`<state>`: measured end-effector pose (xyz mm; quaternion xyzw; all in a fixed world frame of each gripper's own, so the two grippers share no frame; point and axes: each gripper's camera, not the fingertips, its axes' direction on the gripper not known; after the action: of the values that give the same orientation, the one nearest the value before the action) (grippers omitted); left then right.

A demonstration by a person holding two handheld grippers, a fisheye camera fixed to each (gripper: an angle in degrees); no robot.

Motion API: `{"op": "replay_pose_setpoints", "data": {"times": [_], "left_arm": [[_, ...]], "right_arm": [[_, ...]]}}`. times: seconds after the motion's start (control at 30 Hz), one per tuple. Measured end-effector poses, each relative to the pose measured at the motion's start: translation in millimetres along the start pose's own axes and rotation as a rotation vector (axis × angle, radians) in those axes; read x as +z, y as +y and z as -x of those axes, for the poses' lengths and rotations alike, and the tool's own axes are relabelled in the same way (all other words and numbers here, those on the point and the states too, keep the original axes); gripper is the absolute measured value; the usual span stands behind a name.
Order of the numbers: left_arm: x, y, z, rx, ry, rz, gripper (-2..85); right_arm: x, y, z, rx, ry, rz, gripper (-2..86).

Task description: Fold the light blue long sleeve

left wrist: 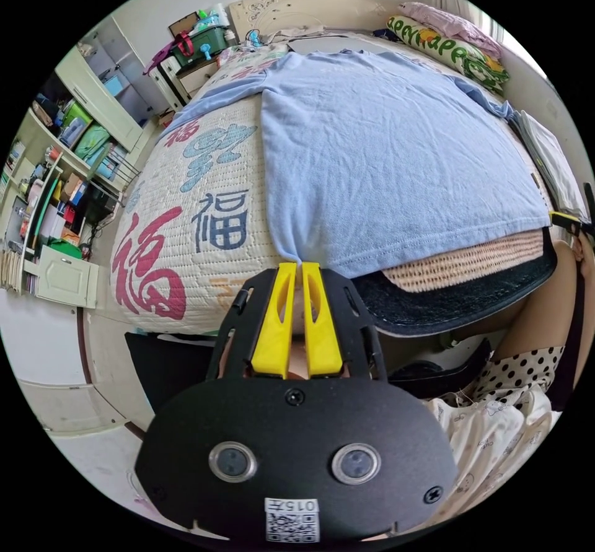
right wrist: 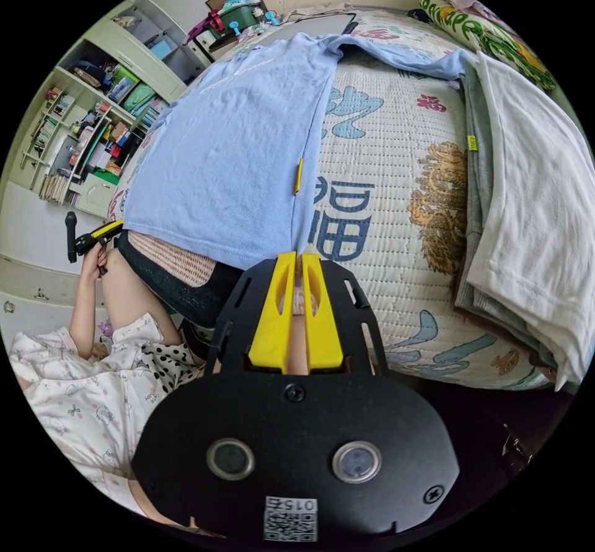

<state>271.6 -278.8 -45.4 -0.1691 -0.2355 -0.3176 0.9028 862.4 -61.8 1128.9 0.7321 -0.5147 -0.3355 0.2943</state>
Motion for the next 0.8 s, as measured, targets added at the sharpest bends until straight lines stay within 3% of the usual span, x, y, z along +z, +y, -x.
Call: {"op": "replay_pose_setpoints", "data": {"times": [0.8], "left_arm": [[13,24,65,0.017,-0.016,-0.002,-0.1]], "right_arm": [[66,92,9,0.021,-0.008,-0.009,1.5]]}}
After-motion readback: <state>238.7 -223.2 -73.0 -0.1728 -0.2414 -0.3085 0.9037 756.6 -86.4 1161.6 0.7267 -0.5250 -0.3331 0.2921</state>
